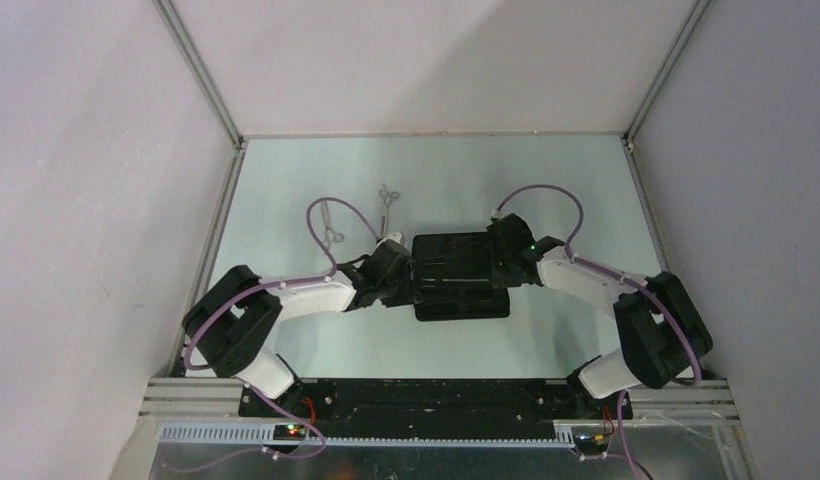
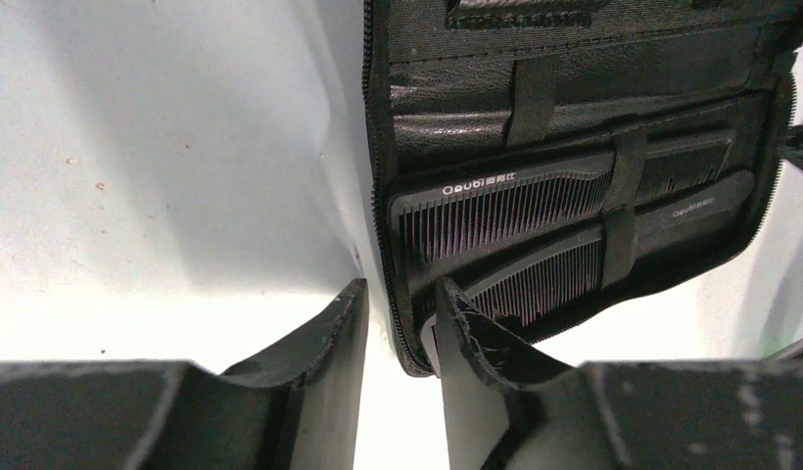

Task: Sort the hair-cutting tools
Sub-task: Place the comb in the hairdressing tool bag.

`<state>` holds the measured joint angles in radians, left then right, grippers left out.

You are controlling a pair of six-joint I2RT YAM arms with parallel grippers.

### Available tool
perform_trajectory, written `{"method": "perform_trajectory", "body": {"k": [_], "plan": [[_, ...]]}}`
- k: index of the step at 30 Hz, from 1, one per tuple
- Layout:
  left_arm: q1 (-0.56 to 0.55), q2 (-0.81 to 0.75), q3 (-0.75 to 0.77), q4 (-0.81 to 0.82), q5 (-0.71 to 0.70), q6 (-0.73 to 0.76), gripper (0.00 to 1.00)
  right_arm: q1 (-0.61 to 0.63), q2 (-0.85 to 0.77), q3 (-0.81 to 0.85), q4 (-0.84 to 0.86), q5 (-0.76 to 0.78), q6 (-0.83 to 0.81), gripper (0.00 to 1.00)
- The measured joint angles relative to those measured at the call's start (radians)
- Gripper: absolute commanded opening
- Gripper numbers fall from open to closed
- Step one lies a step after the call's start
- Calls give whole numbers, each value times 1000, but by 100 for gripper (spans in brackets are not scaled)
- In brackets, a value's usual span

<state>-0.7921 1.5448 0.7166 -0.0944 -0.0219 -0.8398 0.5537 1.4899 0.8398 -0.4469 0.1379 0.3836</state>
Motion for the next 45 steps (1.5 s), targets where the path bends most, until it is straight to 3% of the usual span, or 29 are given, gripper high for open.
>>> {"method": "perform_trajectory", "body": {"k": [5, 9, 14, 22, 32, 45], "plan": [[-1, 22, 14, -7, 2, 4, 24, 29, -103, 0, 26, -25, -8, 44], [-2, 33, 26, -13, 5, 6, 20, 70, -122, 6, 56, -29, -14, 53], [-2, 33, 26, -15, 8, 5, 13, 145, -27, 65, 55, 1, -19, 61], [-2, 33, 26, -16, 8, 5, 8, 253, 125, 175, 55, 78, -18, 66], [-2, 33, 26, -16, 8, 4, 5, 287, 264, 243, 6, 151, -12, 68], [-2, 33, 26, -16, 8, 3, 2, 273, 269, 260, -58, 195, 3, 69]]}}
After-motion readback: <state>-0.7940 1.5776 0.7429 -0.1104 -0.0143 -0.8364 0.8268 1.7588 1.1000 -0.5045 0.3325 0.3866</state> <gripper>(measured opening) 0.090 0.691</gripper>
